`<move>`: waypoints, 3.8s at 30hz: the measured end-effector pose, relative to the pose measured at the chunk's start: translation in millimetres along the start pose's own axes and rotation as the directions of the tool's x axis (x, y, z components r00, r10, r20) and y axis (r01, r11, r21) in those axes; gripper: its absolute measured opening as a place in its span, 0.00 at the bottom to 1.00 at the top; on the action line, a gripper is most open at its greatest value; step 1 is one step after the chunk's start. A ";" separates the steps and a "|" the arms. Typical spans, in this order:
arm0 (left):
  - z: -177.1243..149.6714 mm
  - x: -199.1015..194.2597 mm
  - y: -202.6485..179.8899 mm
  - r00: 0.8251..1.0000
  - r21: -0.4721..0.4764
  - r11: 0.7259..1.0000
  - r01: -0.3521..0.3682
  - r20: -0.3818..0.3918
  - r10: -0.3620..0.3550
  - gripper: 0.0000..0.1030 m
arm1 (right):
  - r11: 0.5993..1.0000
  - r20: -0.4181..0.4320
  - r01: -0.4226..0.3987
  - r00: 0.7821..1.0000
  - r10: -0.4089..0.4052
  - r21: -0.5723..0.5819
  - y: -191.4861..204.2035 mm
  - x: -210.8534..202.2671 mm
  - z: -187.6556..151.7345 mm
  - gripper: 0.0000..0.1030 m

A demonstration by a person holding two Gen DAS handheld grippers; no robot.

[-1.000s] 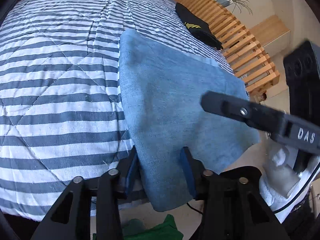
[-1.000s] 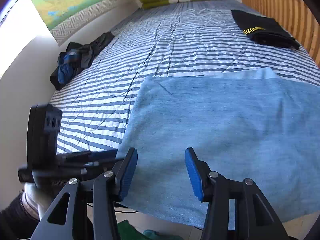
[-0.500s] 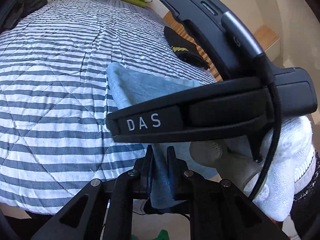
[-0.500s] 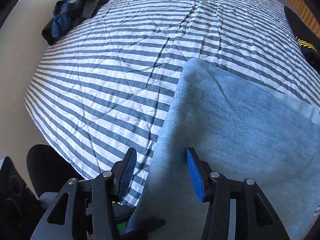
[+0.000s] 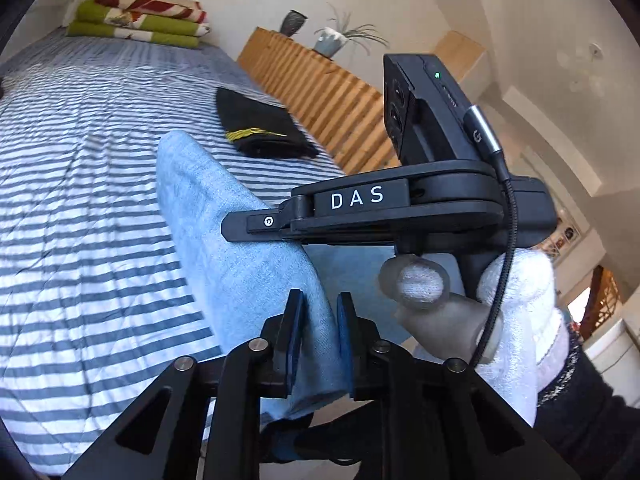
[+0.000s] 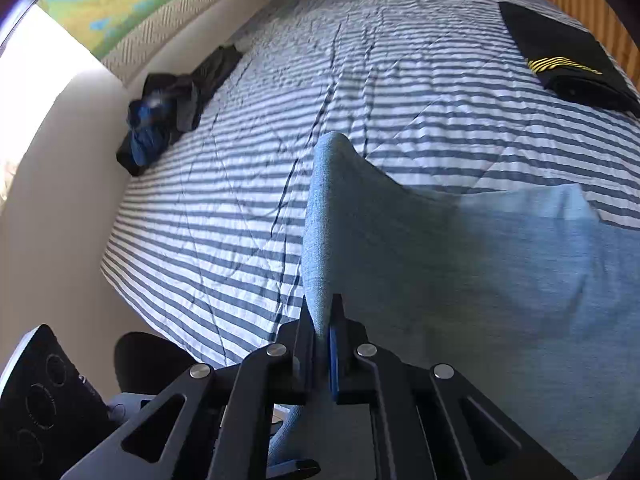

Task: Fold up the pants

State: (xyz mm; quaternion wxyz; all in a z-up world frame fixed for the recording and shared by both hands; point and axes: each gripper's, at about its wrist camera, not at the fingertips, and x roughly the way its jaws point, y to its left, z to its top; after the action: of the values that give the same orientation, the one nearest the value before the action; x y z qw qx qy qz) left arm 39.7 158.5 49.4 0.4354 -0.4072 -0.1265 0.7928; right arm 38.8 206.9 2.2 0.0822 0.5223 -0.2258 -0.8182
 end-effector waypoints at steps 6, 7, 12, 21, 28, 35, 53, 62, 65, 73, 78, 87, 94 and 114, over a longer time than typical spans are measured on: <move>18.1 48.6 -54.4 0.993 0.113 0.989 0.094 -0.086 -0.084 0.47 | 0.973 0.222 -0.085 0.974 0.037 0.213 -113.6 -99.4 -12.9 0.04; 15.0 60.0 -56.9 0.992 0.137 0.987 0.080 -0.109 -0.065 0.47 | 0.964 0.254 -0.094 0.967 0.028 0.249 -139.3 -114.4 -20.4 0.04; -21.8 134.6 -59.7 0.957 0.169 0.984 0.059 -0.291 -0.008 0.46 | 0.911 0.335 -0.092 0.941 -0.053 0.403 -259.7 -154.5 -66.0 0.04; -69.5 201.4 -62.4 0.891 0.268 0.956 0.117 -0.454 0.018 0.46 | 0.887 0.318 -0.146 0.948 -0.002 0.439 -337.3 -118.9 -113.9 0.06; -70.4 211.1 -60.8 0.889 0.312 0.942 0.122 -0.456 0.036 0.46 | 0.902 0.333 -0.178 0.942 0.041 0.392 -352.5 -144.1 -65.0 0.40; -70.3 207.3 -64.6 0.888 0.319 0.938 0.132 -0.458 0.031 0.46 | 0.937 0.255 -0.019 0.964 -0.076 0.350 -342.1 -117.4 -9.8 0.40; -61.5 202.4 -93.6 0.897 0.363 0.910 0.203 -0.441 -0.024 0.47 | 0.903 0.327 0.377 0.843 -0.427 0.206 -266.9 -152.5 -17.8 0.04; -47.1 207.3 -100.2 0.883 0.350 0.907 0.234 -0.467 -0.047 0.47 | 0.868 0.200 0.380 0.869 -0.453 0.318 -353.9 -108.3 -21.5 0.04; -19.8 174.4 -90.9 0.908 0.349 0.907 0.235 -0.412 -0.077 0.47 | 0.849 0.199 0.474 0.832 -0.518 0.233 -339.3 -99.7 -20.2 0.05; -3.5 172.0 -46.1 0.924 0.301 0.938 0.173 -0.380 -0.048 0.46 | 0.834 0.314 0.431 0.784 -0.535 0.345 -312.4 -181.2 -51.4 0.18; -68.0 212.7 -77.9 0.882 0.386 0.890 0.241 -0.470 -0.034 0.46 | 0.894 0.314 0.376 0.842 -0.440 0.245 -260.8 -172.3 -92.2 0.18; -64.1 175.6 -87.4 0.922 0.465 0.860 0.208 -0.388 -0.013 0.49 | 0.785 0.098 0.533 0.804 -0.586 0.317 -298.8 -130.3 -134.0 0.20; -4.5 190.0 -53.2 0.941 0.422 0.902 0.087 -0.332 0.065 0.49 | 0.864 0.254 0.419 0.836 -0.487 0.277 -268.3 -153.3 -120.5 0.22; 32.3 193.2 -12.2 0.947 0.196 0.980 -0.021 -0.310 0.083 0.71 | 0.816 0.254 0.513 0.779 -0.573 0.267 -256.1 -170.9 -176.6 0.44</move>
State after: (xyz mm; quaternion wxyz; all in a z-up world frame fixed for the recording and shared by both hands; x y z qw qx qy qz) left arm -33.5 324.0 -26.8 0.4658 -0.4890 0.0322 0.7368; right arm 297.6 446.6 -36.9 -0.2442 0.4293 -0.1495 -0.8565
